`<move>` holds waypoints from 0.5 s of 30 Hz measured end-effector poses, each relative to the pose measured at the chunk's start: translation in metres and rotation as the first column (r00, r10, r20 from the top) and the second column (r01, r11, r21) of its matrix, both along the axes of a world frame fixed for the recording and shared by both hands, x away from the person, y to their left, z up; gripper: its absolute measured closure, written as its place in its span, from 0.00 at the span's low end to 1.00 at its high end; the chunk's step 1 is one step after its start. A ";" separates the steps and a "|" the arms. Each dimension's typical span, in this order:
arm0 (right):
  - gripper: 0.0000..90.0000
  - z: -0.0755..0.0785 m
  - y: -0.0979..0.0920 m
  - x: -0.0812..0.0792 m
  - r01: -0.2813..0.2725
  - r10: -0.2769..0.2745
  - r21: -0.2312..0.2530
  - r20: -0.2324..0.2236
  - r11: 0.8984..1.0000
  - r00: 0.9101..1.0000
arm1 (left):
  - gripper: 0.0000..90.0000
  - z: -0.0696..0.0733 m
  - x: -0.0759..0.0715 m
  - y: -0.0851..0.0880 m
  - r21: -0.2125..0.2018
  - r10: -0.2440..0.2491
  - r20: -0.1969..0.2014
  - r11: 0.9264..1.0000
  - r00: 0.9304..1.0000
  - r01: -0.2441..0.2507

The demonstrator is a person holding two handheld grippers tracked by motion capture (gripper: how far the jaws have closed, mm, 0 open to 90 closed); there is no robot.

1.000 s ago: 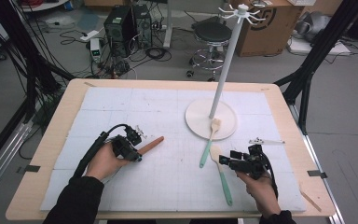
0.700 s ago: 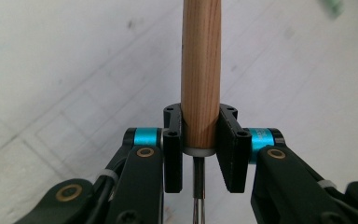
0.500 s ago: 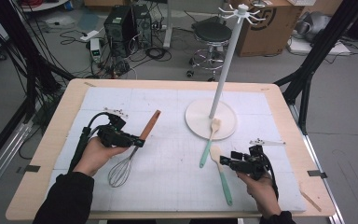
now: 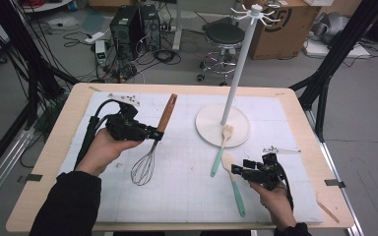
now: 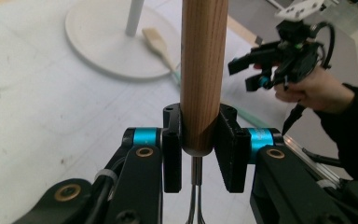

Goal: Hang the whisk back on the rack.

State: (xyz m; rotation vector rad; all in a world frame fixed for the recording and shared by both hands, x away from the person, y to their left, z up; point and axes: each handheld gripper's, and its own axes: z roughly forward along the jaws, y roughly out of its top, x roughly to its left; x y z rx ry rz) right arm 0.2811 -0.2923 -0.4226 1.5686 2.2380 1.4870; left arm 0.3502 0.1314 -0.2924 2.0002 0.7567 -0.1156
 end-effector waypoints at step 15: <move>0.25 0.000 -0.006 -0.003 0.012 -0.012 0.021 0.002 1.000 1.000 | 0.82 0.058 0.016 -0.035 -0.025 -0.056 0.054 0.998 0.997 0.058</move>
